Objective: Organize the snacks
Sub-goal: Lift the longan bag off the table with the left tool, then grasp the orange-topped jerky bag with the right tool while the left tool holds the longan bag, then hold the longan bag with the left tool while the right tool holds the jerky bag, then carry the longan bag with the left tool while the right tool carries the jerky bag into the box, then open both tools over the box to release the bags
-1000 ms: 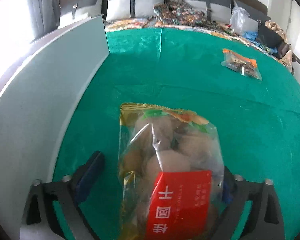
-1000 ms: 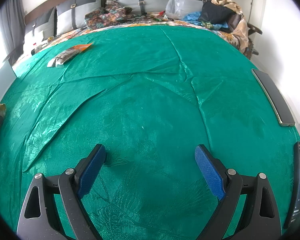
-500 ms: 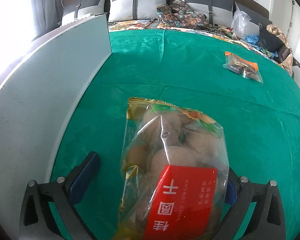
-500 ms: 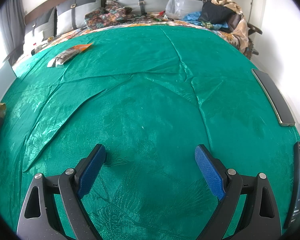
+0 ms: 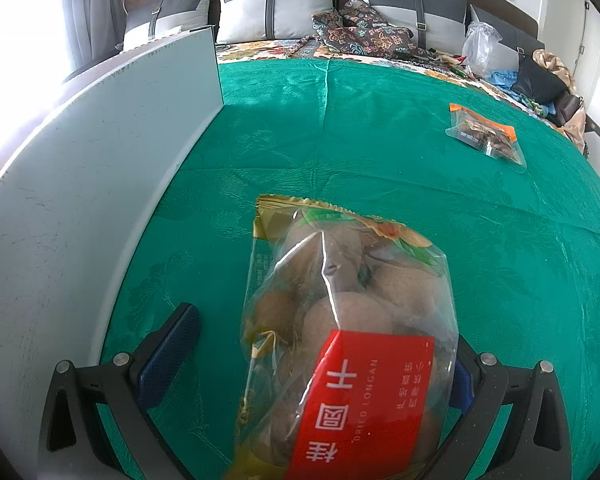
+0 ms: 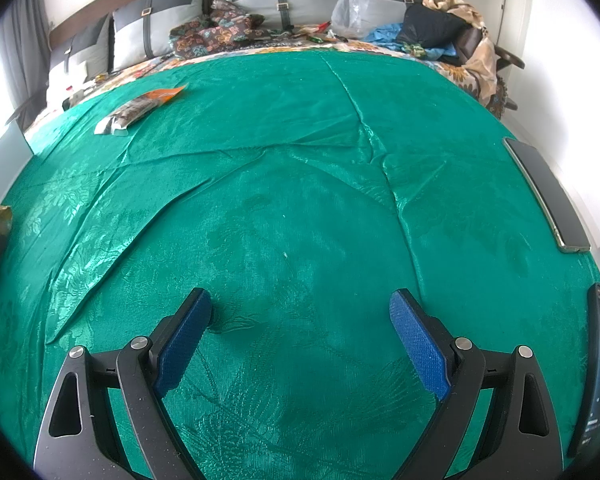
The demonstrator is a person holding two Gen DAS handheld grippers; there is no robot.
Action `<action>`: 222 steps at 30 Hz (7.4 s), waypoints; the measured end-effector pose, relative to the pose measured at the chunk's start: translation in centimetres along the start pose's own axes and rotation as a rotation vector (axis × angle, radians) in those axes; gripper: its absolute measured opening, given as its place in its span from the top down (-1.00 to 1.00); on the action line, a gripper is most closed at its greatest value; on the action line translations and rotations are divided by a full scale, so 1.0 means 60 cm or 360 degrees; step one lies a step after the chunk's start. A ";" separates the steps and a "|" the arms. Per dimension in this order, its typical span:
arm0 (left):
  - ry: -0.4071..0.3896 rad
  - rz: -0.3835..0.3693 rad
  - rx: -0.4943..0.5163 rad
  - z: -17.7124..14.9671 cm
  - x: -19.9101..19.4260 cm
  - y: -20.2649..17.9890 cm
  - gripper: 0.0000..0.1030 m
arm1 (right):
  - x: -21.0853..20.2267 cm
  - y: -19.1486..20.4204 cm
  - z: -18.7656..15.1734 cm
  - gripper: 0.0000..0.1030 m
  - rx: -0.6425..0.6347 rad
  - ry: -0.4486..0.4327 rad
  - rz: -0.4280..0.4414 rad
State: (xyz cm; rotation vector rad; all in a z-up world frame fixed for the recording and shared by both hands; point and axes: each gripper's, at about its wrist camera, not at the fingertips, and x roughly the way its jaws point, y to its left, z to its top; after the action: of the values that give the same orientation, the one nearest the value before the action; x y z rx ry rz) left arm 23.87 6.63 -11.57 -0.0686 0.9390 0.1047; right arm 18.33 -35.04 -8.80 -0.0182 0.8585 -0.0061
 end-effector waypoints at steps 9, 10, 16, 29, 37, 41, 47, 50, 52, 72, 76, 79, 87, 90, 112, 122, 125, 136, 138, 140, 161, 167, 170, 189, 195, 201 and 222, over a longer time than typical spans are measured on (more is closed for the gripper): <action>0.0000 0.0001 0.0001 0.000 0.000 0.000 -1.00 | 0.006 0.004 0.014 -0.79 0.0017 0.0098 -0.0026; 0.0000 0.0001 0.0002 0.000 0.000 0.000 -1.00 | 0.012 0.008 0.029 -0.79 0.0070 0.0156 -0.0027; -0.0001 0.0000 0.0003 0.000 0.000 0.000 -1.00 | 0.057 0.128 0.173 -0.79 0.0313 0.0208 0.0328; -0.0002 -0.0001 0.0004 0.000 0.001 0.000 -1.00 | 0.262 0.372 0.374 -0.81 0.0324 0.0367 0.0118; -0.0001 -0.0001 0.0005 0.000 0.002 -0.001 -1.00 | 0.220 0.380 0.315 -0.45 -0.0155 0.0299 0.0085; -0.0002 -0.0001 0.0005 0.001 0.003 -0.001 -1.00 | 0.185 0.355 0.269 -0.42 -0.0324 0.0310 0.0177; -0.0002 -0.0002 0.0005 0.000 0.003 -0.001 -1.00 | 0.058 0.286 0.119 -0.42 -0.0449 0.0255 0.0266; -0.0002 -0.0001 0.0005 0.001 0.003 -0.001 -1.00 | 0.008 0.255 0.046 -0.42 -0.0417 0.0207 0.0256; -0.0002 -0.0001 0.0005 0.000 0.003 -0.001 -1.00 | -0.021 0.233 -0.006 -0.42 -0.0355 0.0156 0.0234; -0.0003 -0.0003 0.0006 0.001 0.003 0.000 -1.00 | -0.026 0.231 -0.047 -0.81 -0.0244 0.0000 0.0191; -0.0003 -0.0002 0.0007 0.000 0.003 0.000 -1.00 | -0.026 0.232 -0.047 -0.82 -0.0245 0.0000 0.0190; -0.0003 -0.0002 0.0007 0.000 0.003 0.000 -1.00 | -0.025 0.232 -0.047 -0.82 -0.0245 0.0000 0.0190; -0.0003 -0.0002 0.0007 0.000 0.003 0.000 -1.00 | -0.025 0.232 -0.047 -0.82 -0.0245 0.0000 0.0190; -0.0003 -0.0003 0.0007 0.000 0.004 0.000 -1.00 | -0.025 0.233 -0.047 -0.82 -0.0245 0.0000 0.0191; -0.0004 -0.0003 0.0009 0.000 0.003 0.000 -1.00 | -0.025 0.233 -0.047 -0.82 -0.0244 -0.0001 0.0191; -0.0005 -0.0004 0.0009 0.000 0.004 0.000 -1.00 | -0.026 0.232 -0.047 -0.82 -0.0245 -0.0001 0.0191; -0.0005 -0.0004 0.0009 0.000 0.004 0.000 -1.00 | -0.025 0.232 -0.047 -0.82 -0.0244 -0.0001 0.0191; -0.0005 -0.0004 0.0010 0.000 0.003 0.000 -1.00 | -0.025 0.232 -0.047 -0.82 -0.0244 -0.0001 0.0191; -0.0005 -0.0004 0.0010 0.000 0.004 0.001 -1.00 | -0.024 0.233 -0.047 -0.82 -0.0244 -0.0001 0.0191; -0.0005 -0.0004 0.0010 0.000 0.003 0.000 -1.00 | -0.025 0.232 -0.047 -0.82 -0.0244 -0.0001 0.0191; 0.0237 -0.0146 0.0204 0.011 -0.021 -0.009 -0.12 | -0.014 0.223 0.007 -0.41 -0.0245 0.0310 0.0241; 0.0189 -0.0428 0.0077 -0.026 -0.114 0.002 -0.10 | -0.060 0.196 0.016 -0.36 -0.0006 0.0350 0.0456; 0.0141 -0.0605 -0.0066 -0.030 -0.190 0.034 -0.11 | -0.103 0.222 0.028 -0.36 0.0013 0.0314 0.0572; -0.0010 0.0216 -0.0497 -0.088 -0.342 0.509 -0.66 | -0.293 0.857 0.041 -0.62 -0.0645 0.0284 0.1414; -0.0119 0.0426 -0.0397 -0.108 -0.369 0.483 -0.85 | -0.280 0.861 0.007 -0.62 -0.0759 0.0304 0.1257; -0.0256 0.0376 -0.0462 -0.093 -0.416 0.467 -0.93 | -0.312 0.853 0.027 -0.62 -0.0784 0.0183 0.1233; -0.0382 0.0667 -0.0458 -0.092 -0.484 0.432 -0.95 | -0.342 0.828 0.034 -0.62 -0.0813 -0.0001 0.1007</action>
State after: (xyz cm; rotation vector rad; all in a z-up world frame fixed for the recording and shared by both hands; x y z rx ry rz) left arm -0.65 30.02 8.29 -0.1217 0.6815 0.6238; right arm 6.36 14.92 7.12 -0.2242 0.8169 0.8062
